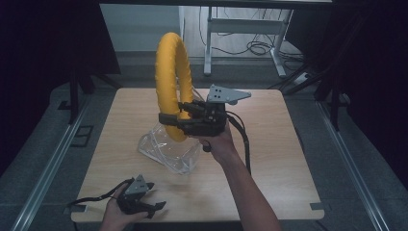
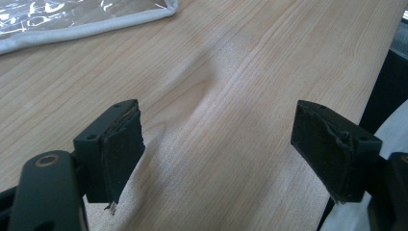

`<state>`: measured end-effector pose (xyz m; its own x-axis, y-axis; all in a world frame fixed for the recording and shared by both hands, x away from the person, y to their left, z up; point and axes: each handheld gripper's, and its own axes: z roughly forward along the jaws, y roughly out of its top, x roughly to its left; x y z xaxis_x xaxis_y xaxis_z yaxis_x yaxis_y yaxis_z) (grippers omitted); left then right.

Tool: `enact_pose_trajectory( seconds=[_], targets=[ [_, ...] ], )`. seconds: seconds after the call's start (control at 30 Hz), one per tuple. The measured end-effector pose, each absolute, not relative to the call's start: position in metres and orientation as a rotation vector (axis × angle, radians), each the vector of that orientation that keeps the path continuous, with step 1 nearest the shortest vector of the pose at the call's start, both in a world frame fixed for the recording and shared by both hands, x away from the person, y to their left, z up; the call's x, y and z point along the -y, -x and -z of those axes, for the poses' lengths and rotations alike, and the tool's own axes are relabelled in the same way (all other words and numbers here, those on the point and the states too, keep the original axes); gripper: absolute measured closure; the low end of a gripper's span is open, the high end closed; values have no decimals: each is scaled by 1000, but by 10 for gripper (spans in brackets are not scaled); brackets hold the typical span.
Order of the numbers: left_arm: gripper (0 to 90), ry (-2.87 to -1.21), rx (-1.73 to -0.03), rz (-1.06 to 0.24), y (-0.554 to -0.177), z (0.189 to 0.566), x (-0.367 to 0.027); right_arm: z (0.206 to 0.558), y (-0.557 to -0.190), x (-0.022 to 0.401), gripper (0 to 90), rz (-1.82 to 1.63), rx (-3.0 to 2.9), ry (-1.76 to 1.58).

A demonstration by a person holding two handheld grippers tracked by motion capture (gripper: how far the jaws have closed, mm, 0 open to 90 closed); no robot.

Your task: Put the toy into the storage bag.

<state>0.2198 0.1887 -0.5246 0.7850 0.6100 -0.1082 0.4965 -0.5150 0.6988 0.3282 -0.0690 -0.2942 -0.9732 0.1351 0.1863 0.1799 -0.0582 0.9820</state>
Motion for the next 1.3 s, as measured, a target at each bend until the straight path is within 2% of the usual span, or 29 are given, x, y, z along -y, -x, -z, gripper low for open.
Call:
enact_pose_trajectory(
  seconds=[1.3],
  targets=[
    [186, -2220, -818, -188, -219, 527, -187, 349, -346, 54, 512, 2106, 2130, 435]
  ],
)
